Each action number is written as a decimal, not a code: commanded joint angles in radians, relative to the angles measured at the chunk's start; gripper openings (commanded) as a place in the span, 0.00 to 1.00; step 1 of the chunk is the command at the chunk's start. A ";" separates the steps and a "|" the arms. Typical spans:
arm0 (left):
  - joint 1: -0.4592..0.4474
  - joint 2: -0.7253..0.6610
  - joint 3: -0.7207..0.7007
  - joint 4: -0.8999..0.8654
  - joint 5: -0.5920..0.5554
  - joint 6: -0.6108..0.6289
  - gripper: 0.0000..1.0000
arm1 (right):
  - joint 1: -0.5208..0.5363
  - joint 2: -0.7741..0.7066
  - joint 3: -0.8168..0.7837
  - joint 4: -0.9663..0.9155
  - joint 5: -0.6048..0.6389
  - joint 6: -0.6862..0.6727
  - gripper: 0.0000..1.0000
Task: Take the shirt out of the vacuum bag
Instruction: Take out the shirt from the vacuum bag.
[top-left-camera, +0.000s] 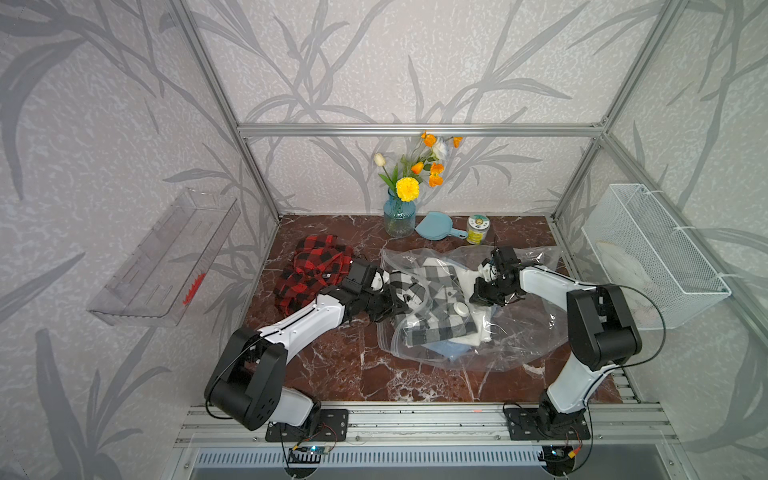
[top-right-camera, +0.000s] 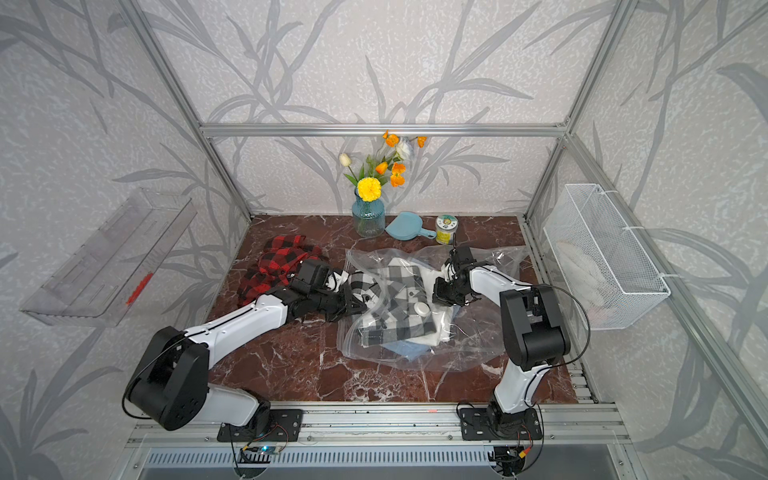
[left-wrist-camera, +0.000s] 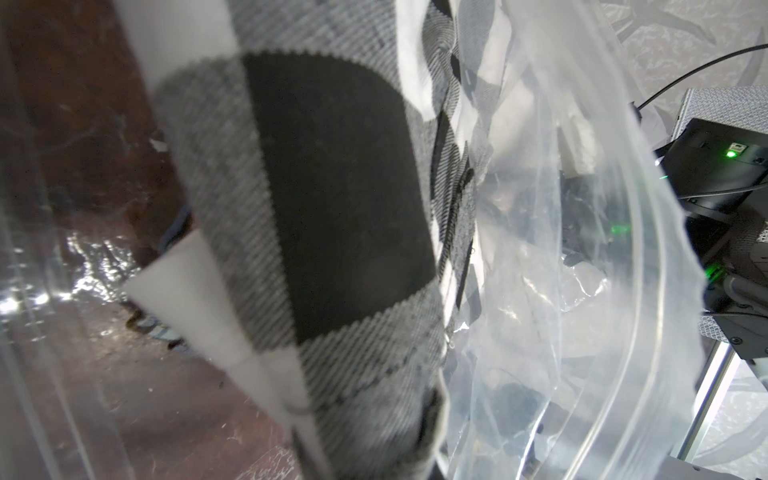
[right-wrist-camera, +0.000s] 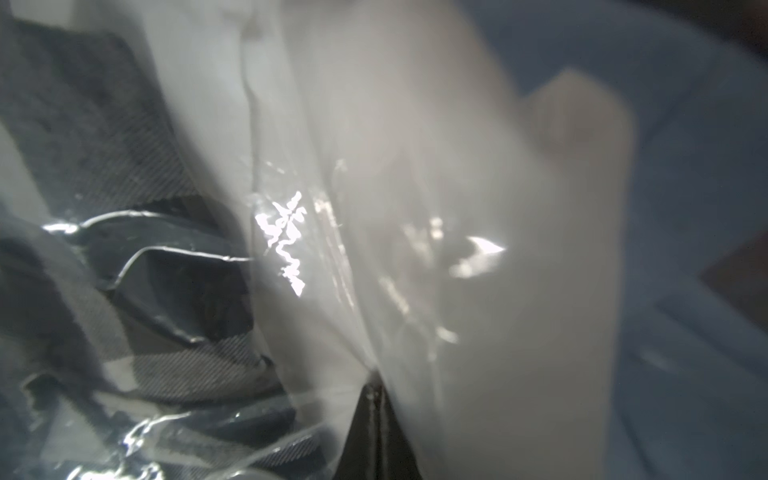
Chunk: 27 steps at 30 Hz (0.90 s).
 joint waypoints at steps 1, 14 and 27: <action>0.062 -0.090 0.036 -0.090 -0.015 0.064 0.00 | -0.015 0.038 -0.019 -0.041 0.151 0.004 0.00; 0.181 -0.042 0.055 -0.321 -0.039 0.252 0.00 | -0.019 0.038 0.004 -0.048 0.128 -0.012 0.00; 0.244 -0.028 0.122 -0.525 -0.232 0.387 0.00 | -0.041 0.039 0.032 -0.078 0.160 -0.023 0.00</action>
